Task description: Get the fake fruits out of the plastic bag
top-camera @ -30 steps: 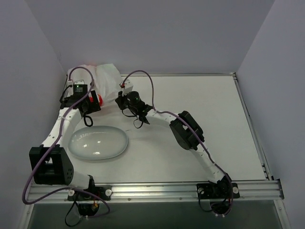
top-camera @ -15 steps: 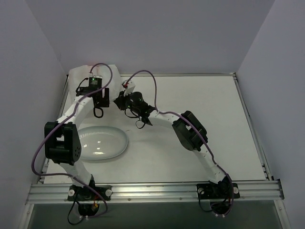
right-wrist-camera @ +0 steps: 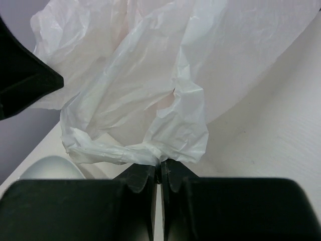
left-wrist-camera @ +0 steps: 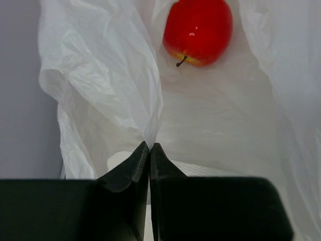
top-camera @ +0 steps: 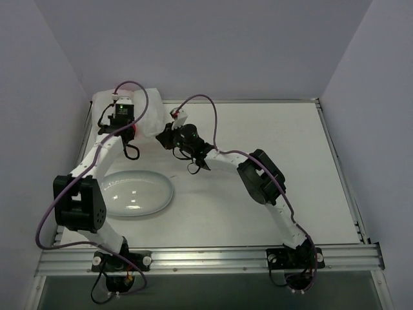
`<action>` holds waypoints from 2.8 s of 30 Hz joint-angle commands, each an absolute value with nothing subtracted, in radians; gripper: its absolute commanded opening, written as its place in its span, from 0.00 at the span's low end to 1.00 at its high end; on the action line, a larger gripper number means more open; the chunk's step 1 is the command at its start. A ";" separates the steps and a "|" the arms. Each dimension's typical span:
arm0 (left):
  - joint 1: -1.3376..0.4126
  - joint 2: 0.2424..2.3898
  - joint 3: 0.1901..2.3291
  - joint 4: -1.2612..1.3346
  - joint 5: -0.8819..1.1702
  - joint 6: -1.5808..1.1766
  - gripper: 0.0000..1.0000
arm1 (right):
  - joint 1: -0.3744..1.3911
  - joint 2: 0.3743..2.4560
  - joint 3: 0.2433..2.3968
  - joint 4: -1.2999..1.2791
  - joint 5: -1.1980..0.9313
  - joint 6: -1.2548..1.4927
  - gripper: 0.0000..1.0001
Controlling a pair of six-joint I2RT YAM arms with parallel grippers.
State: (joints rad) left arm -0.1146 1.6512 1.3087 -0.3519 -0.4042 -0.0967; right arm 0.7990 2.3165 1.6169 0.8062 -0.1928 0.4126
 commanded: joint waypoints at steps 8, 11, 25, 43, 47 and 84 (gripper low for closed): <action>-0.017 1.514 1.744 -0.460 -0.258 -0.247 0.02 | 0.857 2.085 1.756 0.629 -0.160 0.454 0.00; 0.050 1.578 1.906 -0.514 -0.164 -0.287 0.02 | 0.859 2.089 1.865 0.525 -0.175 0.463 0.00; 0.152 1.773 2.298 -0.589 0.112 -0.417 0.02 | 0.851 2.120 2.117 0.308 -0.176 0.419 0.00; 0.233 1.620 1.639 -0.313 0.106 -0.494 0.02 | 0.821 2.088 1.594 0.538 -0.109 0.448 0.00; 0.255 1.562 1.577 -0.328 0.092 -0.506 0.27 | 0.822 2.086 1.507 0.592 -0.106 0.457 0.00; 0.206 1.551 1.306 -0.407 -0.134 -0.426 0.02 | 0.816 2.020 1.342 0.658 -0.112 0.514 0.00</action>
